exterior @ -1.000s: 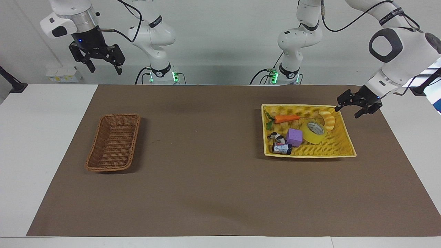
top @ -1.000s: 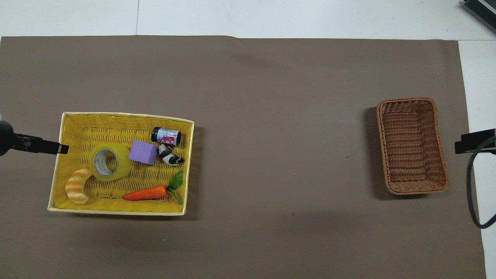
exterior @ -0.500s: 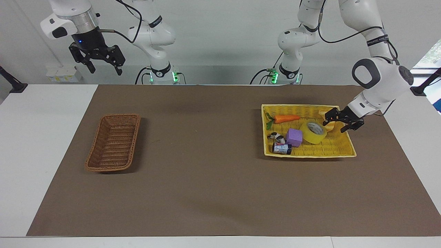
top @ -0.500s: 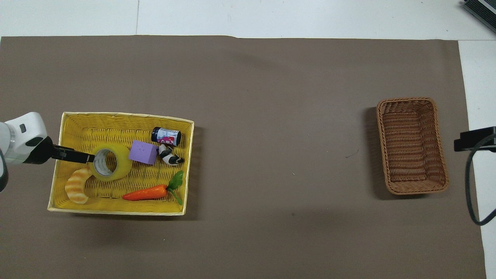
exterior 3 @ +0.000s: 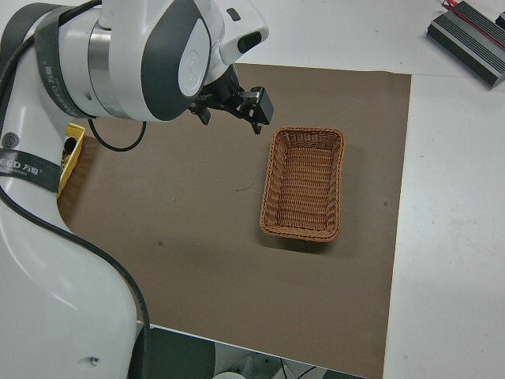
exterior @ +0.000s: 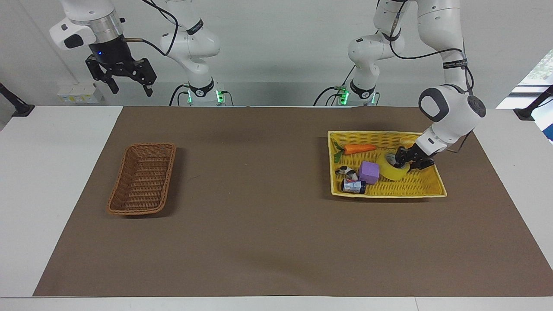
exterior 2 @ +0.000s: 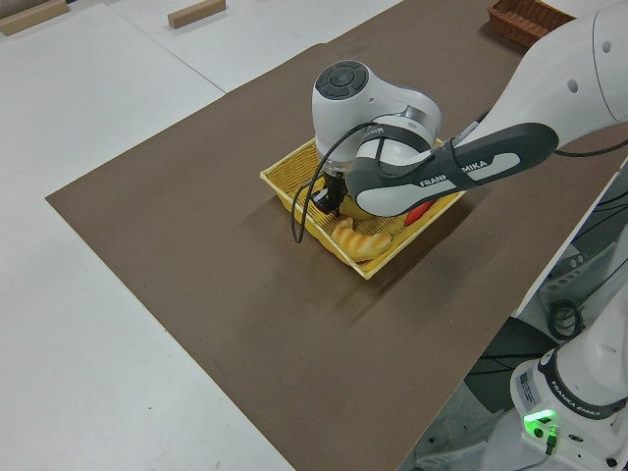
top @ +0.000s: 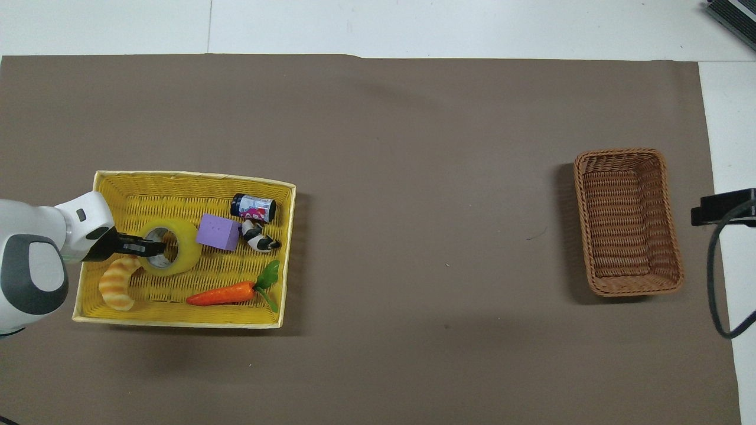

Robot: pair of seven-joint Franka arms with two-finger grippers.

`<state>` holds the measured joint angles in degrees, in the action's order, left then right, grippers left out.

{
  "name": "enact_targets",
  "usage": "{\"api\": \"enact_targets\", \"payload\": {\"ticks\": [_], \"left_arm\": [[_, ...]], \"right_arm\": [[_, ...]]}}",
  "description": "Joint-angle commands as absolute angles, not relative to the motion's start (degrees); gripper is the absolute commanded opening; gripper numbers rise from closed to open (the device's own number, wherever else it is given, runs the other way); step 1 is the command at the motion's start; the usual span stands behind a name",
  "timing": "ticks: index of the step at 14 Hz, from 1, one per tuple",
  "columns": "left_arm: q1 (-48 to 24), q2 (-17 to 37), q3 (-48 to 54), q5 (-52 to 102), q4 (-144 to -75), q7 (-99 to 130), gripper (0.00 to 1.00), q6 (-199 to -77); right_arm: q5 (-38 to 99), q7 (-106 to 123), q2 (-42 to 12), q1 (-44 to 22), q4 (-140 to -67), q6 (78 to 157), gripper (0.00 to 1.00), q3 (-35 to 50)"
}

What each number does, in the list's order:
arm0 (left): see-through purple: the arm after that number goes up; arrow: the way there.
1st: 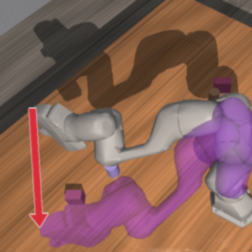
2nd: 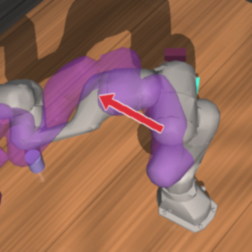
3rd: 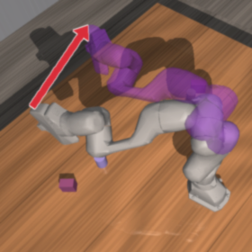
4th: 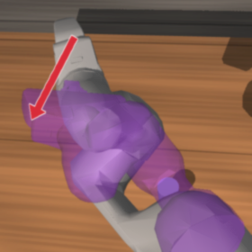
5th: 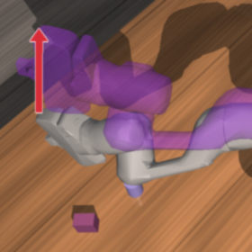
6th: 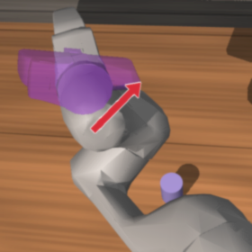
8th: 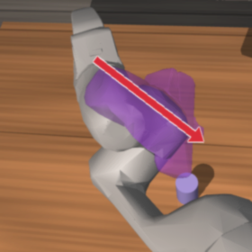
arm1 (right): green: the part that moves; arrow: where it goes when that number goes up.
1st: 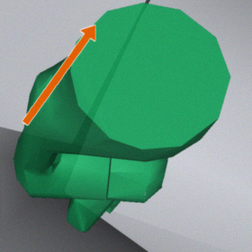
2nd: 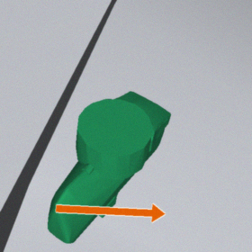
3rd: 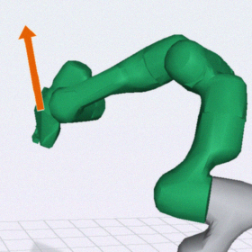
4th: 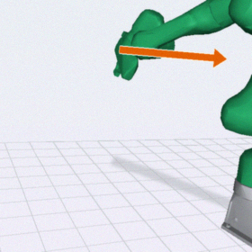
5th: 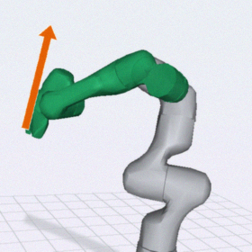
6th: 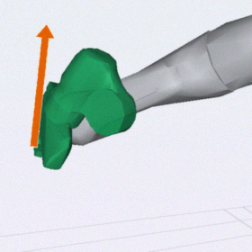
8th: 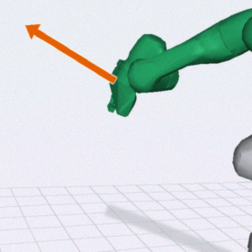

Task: Move tape to another basket
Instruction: 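Reach the left gripper into the yellow basket onto the tape roll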

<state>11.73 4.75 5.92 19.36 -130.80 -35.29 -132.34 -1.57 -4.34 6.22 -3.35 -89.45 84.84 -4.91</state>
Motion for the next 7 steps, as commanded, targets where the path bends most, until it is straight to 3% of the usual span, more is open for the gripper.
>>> {"api": "enact_targets", "payload": {"ticks": [1,7], "left_arm": [[12.0,4.0,5.4,21.3,-130.6,-35.9,0.00,-132.5],[13.4,2.3,4.8,20.8,-121.4,-31.1,0.00,-119.3]], "right_arm": [[-1.6,-5.3,6.2,-2.9,-90.2,87.4,1.00,-4.6],[-1.5,-5.4,6.2,-2.7,-90.2,88.5,1.00,-4.6]]}}
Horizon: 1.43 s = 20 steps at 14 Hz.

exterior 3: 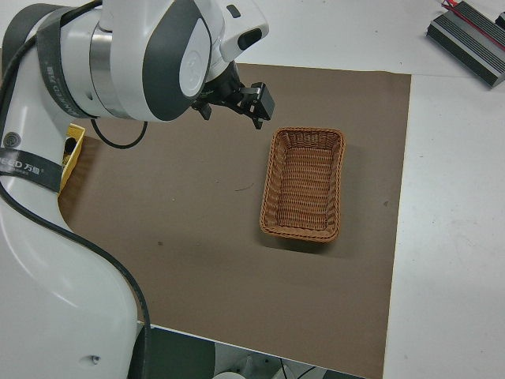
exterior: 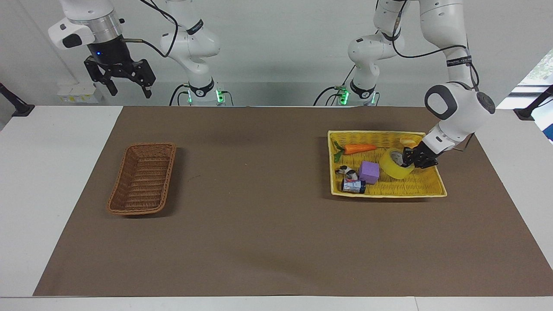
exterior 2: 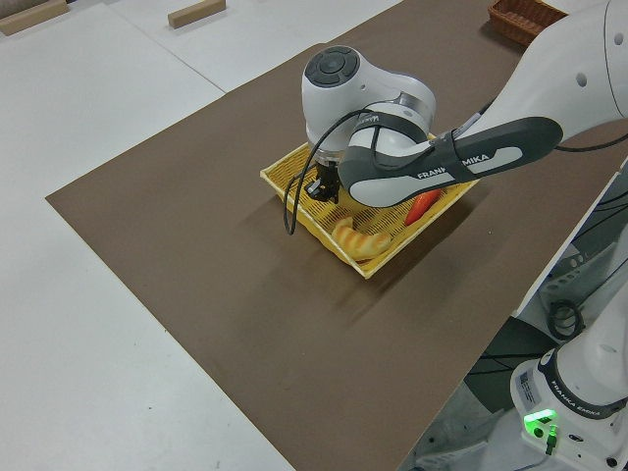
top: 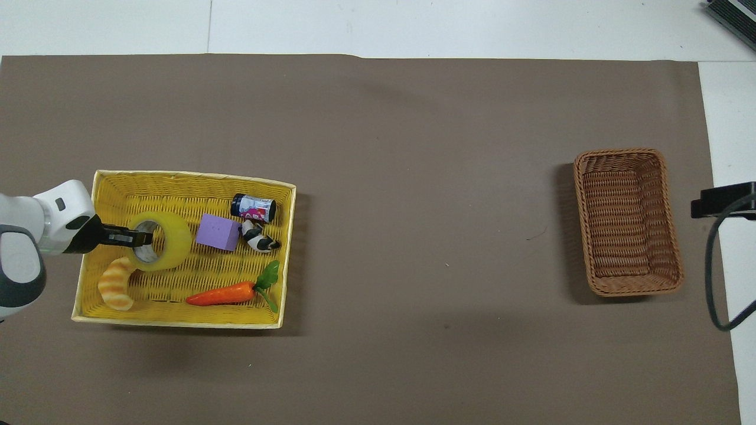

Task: Move tape to another basket
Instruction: 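Grasp the tape roll rim with the left gripper and lift it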

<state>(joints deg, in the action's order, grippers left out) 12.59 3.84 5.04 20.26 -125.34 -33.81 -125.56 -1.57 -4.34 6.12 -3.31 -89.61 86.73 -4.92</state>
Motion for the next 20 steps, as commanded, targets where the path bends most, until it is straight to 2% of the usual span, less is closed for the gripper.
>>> {"api": "enact_targets", "payload": {"ticks": [1,5,9,14,16,20], "left_arm": [[13.3,2.2,4.8,20.2,-119.7,-28.6,0.00,-117.1],[12.0,0.0,5.1,9.6,-114.9,-18.0,0.00,-112.6],[10.1,-0.2,5.7,3.5,-105.4,-9.5,0.00,-100.6],[7.8,-0.5,7.5,-1.3,-95.2,0.2,0.00,-91.1],[4.8,-0.4,7.5,-1.9,-93.5,5.1,0.00,-89.6],[-2.1,-0.8,8.3,-1.3,-93.5,11.3,0.00,-89.3]], "right_arm": [[-1.5,-5.3,6.2,-2.7,-90.3,88.4,1.00,-4.6],[-1.5,-5.3,6.4,-2.7,-90.6,88.2,1.00,-4.6],[-1.5,-5.3,6.5,-2.6,-90.9,88.2,1.00,-4.6],[-0.6,-5.4,6.9,-2.7,-91.8,88.1,1.00,-4.6],[4.2,-4.9,7.4,-2.7,-94.2,88.8,1.00,-4.7],[11.6,-4.7,6.3,-5.4,-94.6,92.8,1.00,-4.6]]}}
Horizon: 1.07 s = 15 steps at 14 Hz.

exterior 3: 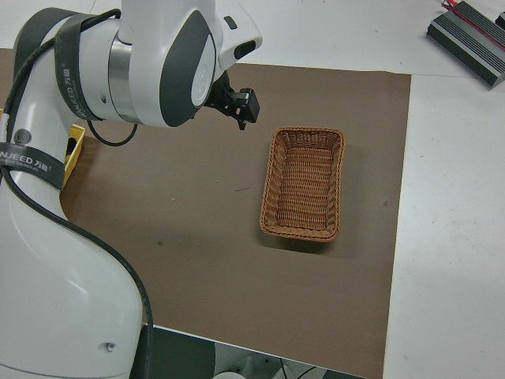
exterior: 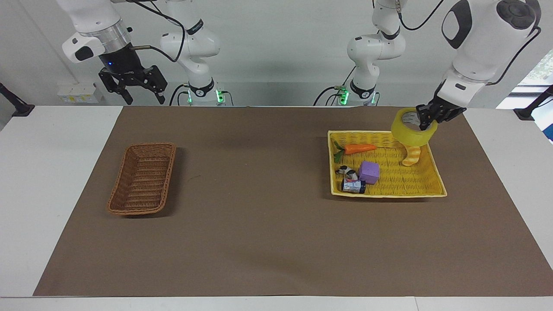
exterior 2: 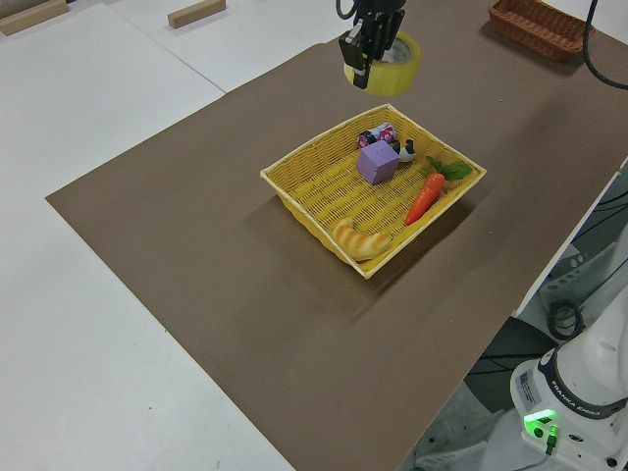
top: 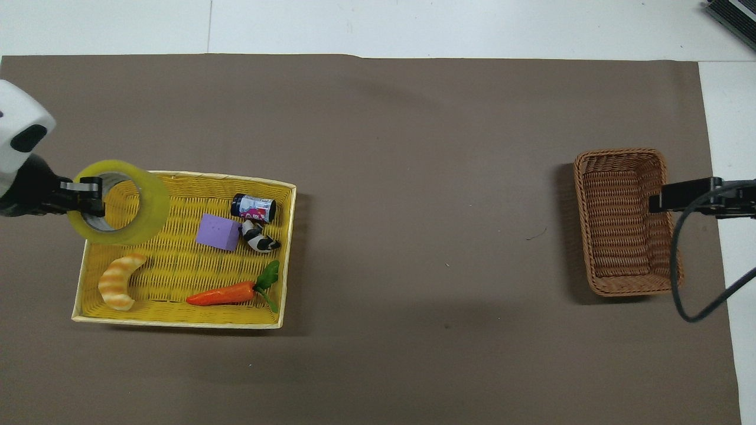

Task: Move tape to another basket
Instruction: 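Grasp the tape roll rim with the left gripper and lift it, then carry the tape toward the center while the right gripper approaches it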

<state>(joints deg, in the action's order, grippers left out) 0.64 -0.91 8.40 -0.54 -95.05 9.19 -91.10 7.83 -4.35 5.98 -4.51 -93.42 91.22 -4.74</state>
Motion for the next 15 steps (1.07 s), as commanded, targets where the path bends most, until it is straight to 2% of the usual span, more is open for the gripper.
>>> {"api": "enact_targets", "payload": {"ticks": [1,4,9,15], "left_arm": [[-3.4,-0.8,9.0,-0.9,-94.0,13.2,0.00,-90.2],[-4.8,-1.8,9.3,8.5,-96.5,13.8,0.00,-95.3],[-11.0,-1.7,9.4,18.6,-99.1,15.1,0.00,-103.4],[-17.8,-0.4,9.5,32.9,-104.7,18.0,0.00,-119.0]], "right_arm": [[15.1,-4.8,5.7,-5.5,-94.6,92.9,1.00,-4.6],[16.7,-5.3,5.1,-9.0,-95.7,94.7,1.00,-4.5],[27.4,-5.6,4.0,-12.7,-100.4,99.7,1.00,-4.6],[38.4,-12.7,3.8,-19.8,-107.6,114.0,1.00,-4.5]]}}
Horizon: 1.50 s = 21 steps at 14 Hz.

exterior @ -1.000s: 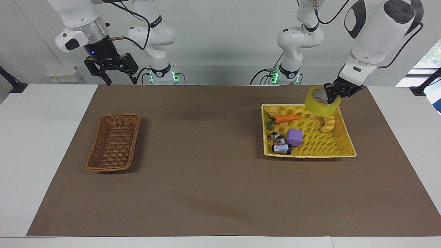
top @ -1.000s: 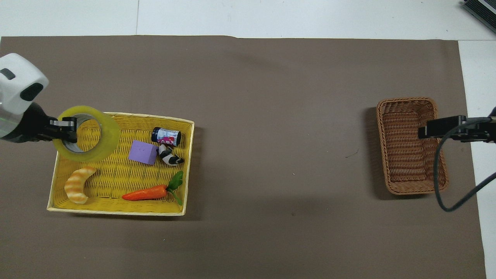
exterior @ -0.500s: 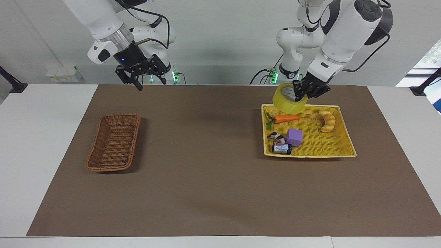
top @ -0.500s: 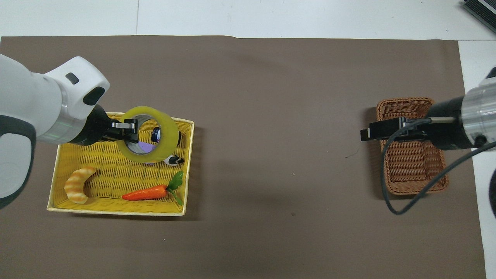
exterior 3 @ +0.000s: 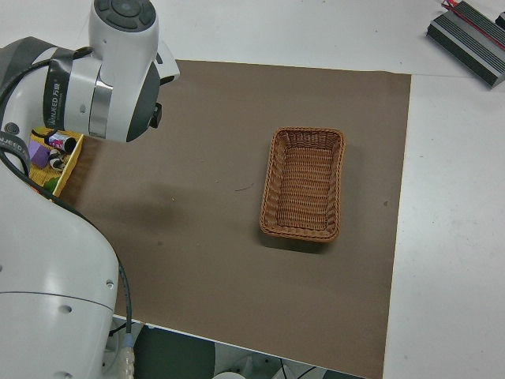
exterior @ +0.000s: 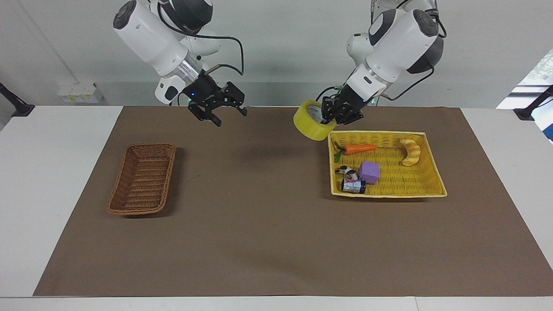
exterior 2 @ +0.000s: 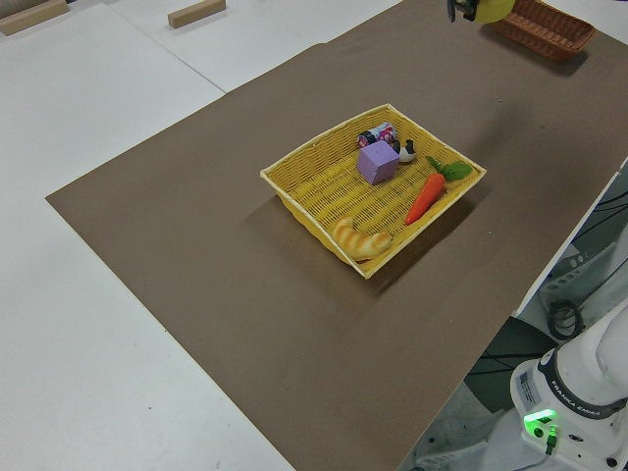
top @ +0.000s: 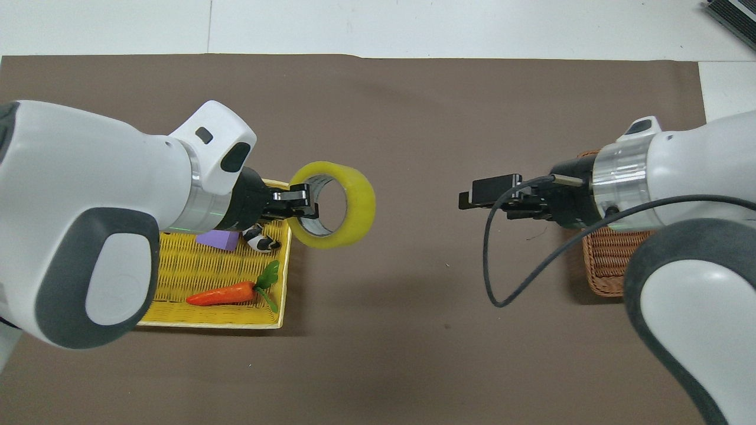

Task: Move tape to another basket
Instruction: 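Carry the tape toward the center while the right gripper approaches it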

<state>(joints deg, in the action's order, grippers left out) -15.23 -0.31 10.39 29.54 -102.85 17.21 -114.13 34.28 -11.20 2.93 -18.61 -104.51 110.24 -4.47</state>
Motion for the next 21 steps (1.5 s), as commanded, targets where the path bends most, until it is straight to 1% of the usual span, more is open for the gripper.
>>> {"api": "enact_targets", "payload": {"ticks": [1,2,5,7,9,13,14,15,16,17,21], "left_arm": [[-19.0,0.9,9.5,33.0,-104.6,18.2,0.00,-120.9],[-19.8,1.8,9.5,33.0,-104.5,18.5,0.00,-122.0],[-22.0,2.5,9.5,33.1,-104.4,21.6,0.00,-123.7],[-23.9,2.5,9.5,33.1,-104.4,25.6,0.00,-126.6],[-24.8,2.5,9.6,33.5,-103.9,26.4,0.00,-127.6],[-28.6,3.0,9.6,34.3,-103.8,28.1,0.00,-134.7],[-30.0,3.1,9.5,34.3,-104.0,28.6,0.00,-137.2],[-30.6,3.1,9.5,34.3,-104.0,29.2,0.00,-139.0],[-30.6,3.2,9.5,34.3,-103.9,29.2,0.00,-139.7],[-30.5,3.3,9.5,34.3,-104.0,29.2,0.00,-140.5],[-30.1,3.3,9.5,34.3,-104.1,28.4,0.00,-140.7]], "right_arm": [[39.8,-12.7,4.1,-20.1,-108.3,114.4,1.00,-4.5],[41.8,-12.3,4.3,-20.1,-108.5,114.4,1.00,-4.5],[46.4,-11.9,4.4,-20.3,-108.6,116.4,1.00,-4.5],[46.4,-11.6,4.4,-21.1,-108.9,117.2,1.00,-4.6],[46.1,-9.6,4.6,-20.4,-109.7,117.2,1.00,-4.6],[44.3,-8.4,4.7,-20.4,-109.8,116.6,1.00,-4.7],[43.4,-7.6,4.7,-20.4,-109.8,116.6,0.98,-4.7],[41.9,-6.9,4.7,-20.4,-109.7,116.5,0.57,-4.7],[41.5,-7.7,4.6,-20.4,-109.6,116.4,0.08,-4.6],[41.5,-8.1,4.7,-20.4,-109.6,116.2,0.00,-4.6],[41.4,-10.2,4.2,-20.2,-108.8,116.2,0.00,-4.7]]}}
